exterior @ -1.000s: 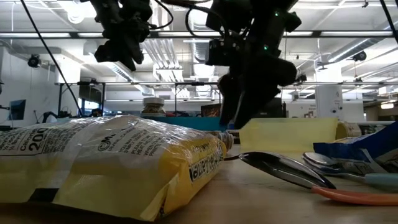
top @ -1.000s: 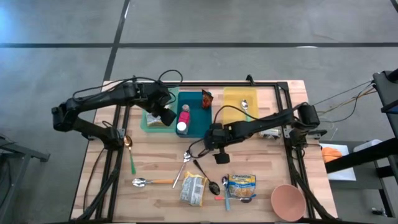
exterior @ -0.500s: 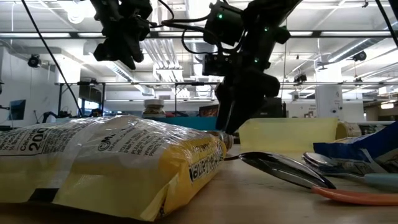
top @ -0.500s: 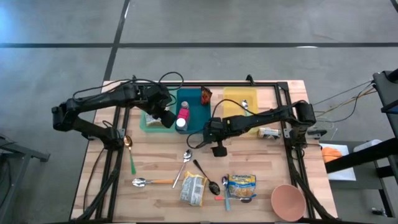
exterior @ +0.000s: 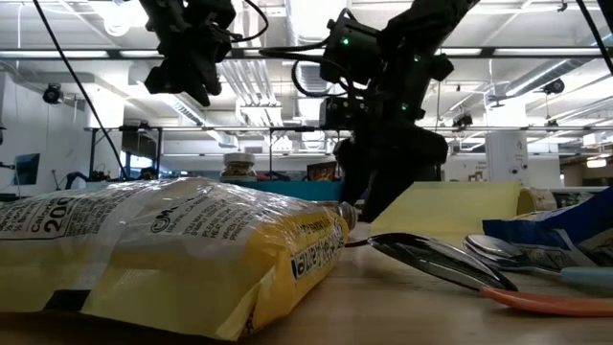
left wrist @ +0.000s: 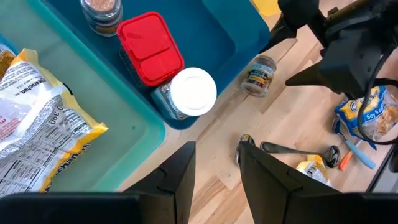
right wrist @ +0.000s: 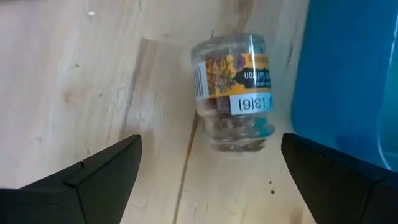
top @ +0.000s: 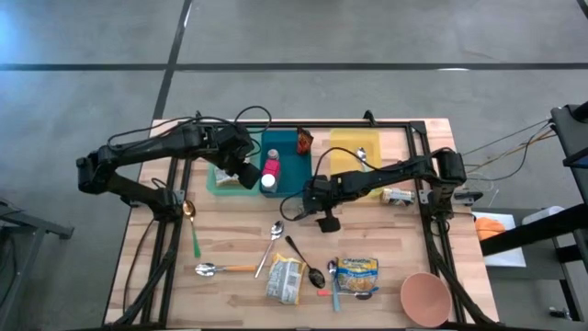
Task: Pick & Place Food Item
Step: Put the brown seasoning bottle into the blue bin
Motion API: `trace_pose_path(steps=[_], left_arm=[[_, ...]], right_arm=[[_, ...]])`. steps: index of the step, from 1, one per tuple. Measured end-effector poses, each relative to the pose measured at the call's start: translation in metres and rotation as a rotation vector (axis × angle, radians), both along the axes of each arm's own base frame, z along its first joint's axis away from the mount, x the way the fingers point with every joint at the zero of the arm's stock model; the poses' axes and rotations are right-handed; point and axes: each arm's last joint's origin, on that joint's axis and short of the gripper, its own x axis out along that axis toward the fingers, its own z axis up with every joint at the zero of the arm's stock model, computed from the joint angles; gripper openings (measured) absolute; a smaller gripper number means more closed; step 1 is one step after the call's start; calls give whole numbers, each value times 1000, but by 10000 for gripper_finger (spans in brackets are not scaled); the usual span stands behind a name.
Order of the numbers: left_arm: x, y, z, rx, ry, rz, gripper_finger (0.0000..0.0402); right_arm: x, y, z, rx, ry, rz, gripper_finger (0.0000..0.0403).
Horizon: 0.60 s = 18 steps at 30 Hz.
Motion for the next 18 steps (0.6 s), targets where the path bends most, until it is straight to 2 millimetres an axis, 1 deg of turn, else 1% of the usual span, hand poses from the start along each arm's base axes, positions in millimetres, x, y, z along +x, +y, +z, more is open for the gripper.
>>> trace_pose_path(steps=[9,18], left_arm=[[2,1,1,2,-29,15,130],[3,1,2,-8,-35,34,130]], right_arm=[[5,-1,0,-14,-70,31,383],[-3,-2,-13,-19,-50,39,383]])
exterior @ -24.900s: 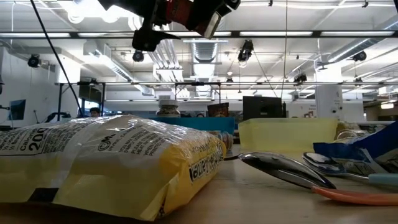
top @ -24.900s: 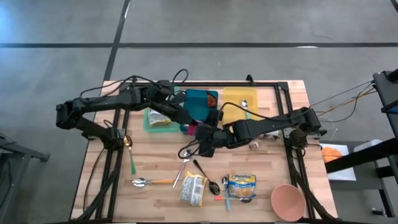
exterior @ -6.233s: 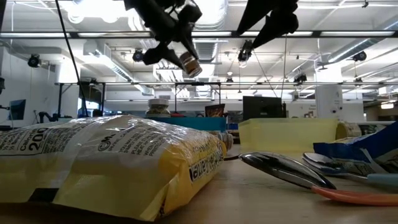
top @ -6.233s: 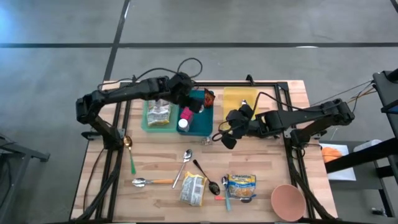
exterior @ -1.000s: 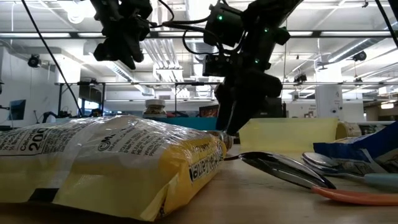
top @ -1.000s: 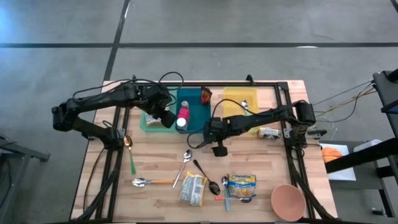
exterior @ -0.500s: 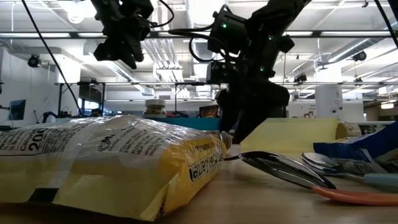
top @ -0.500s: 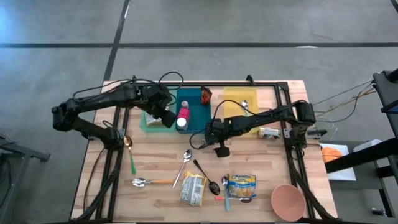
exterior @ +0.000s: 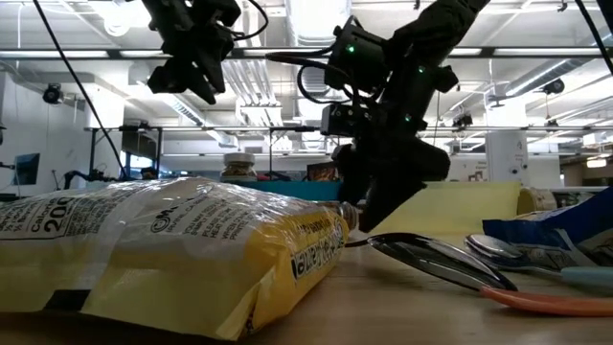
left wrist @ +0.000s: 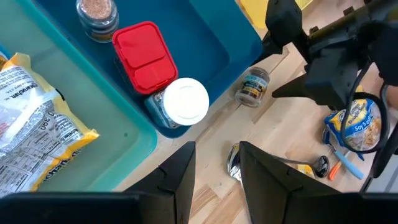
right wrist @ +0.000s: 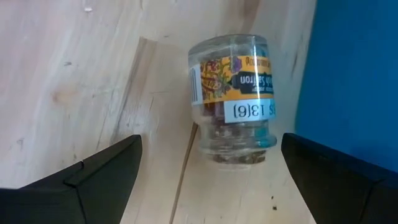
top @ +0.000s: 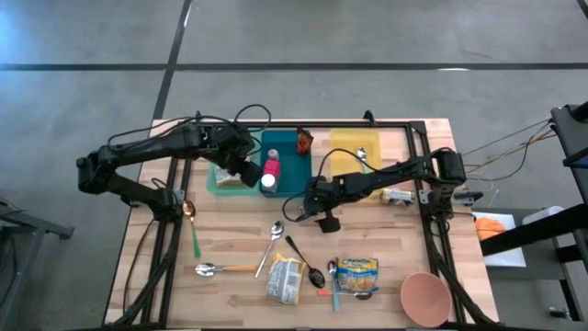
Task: Pick & Place Food Item
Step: Put the brown seasoning bottle into the blue bin
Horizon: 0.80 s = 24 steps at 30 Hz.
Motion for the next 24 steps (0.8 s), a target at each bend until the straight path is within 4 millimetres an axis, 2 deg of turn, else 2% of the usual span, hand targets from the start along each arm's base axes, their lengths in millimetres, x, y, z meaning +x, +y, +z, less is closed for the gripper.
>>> trace_pose_path(steps=[7,18,24], left_arm=[[1,0,0,1,-8,4,130],[1,0,0,-2,-8,8,130],[1,0,0,-2,-8,8,130]], right_arm=[[1,0,0,-3,-20,-11,373],[2,0,1,-3,-23,-13,218],[5,0,1,13,-68,-38,174]])
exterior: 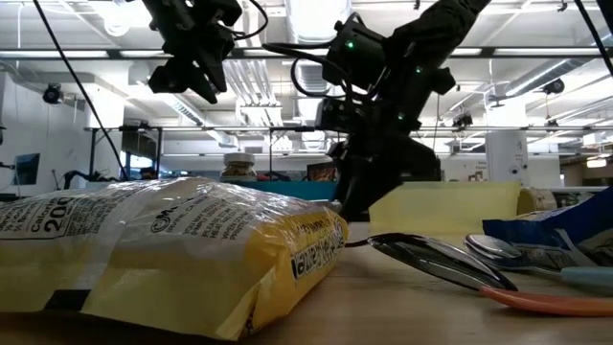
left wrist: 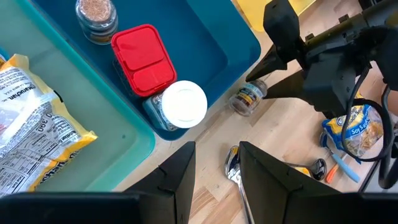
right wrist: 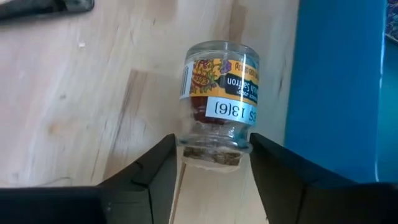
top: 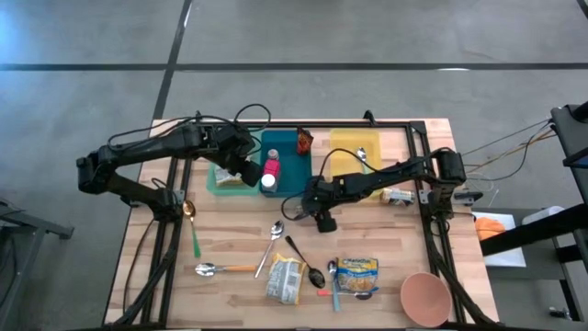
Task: Pick & Place Food Item
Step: Put the brown seasoning bottle into the blue bin
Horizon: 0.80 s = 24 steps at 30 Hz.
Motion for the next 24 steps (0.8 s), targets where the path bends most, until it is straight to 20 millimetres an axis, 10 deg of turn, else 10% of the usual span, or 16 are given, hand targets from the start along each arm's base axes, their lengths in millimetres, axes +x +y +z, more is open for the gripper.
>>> trace_pose_path(steps=[16,24], left_arm=[[0,0,0,0,0,-1,130],[0,0,0,0,0,-1,130]], right_arm=[[2,0,0,38,-43,-50,273],[-4,0,-10,27,-38,-34,210]])
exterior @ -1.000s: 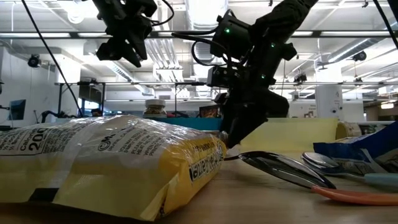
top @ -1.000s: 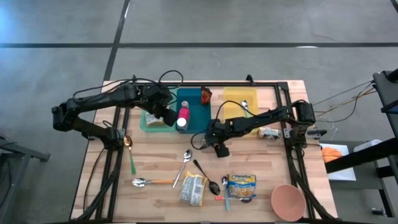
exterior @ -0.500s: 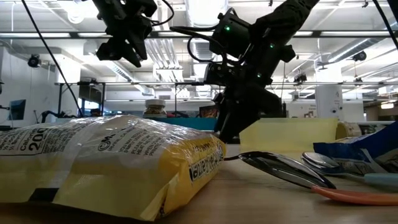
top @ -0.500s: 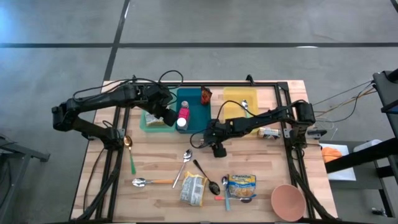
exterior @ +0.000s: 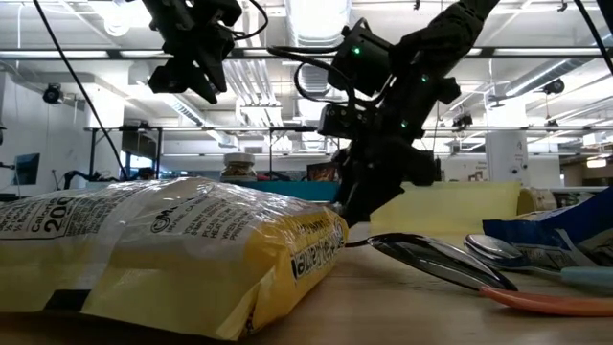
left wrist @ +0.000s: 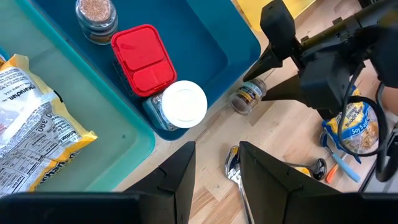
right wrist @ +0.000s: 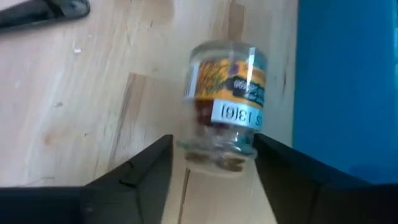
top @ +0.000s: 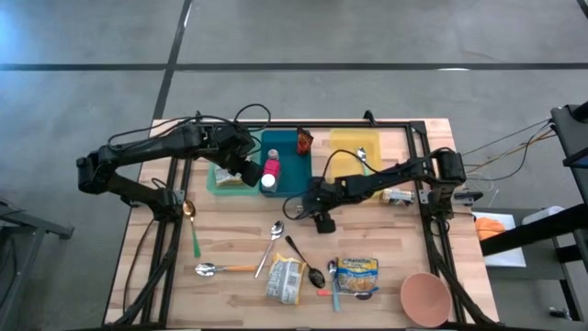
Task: Pick & Place Food Item
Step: Put the brown seasoning bottle into the blue bin
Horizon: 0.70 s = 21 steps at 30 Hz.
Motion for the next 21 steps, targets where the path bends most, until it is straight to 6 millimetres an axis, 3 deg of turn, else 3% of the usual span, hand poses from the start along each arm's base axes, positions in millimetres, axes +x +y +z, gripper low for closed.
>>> trace_pose_path(steps=[7,12,16,21], left_arm=[[0,0,0,-1,0,1,130],[0,0,0,-1,0,1,130],[0,0,0,-1,0,1,130],[0,0,0,-1,0,1,130]], right_arm=[[-4,0,-5,37,0,-58,101],[-4,0,-5,57,1,-86,49],[-5,0,-6,91,10,-139,43],[-8,0,-7,150,48,-240,96]])
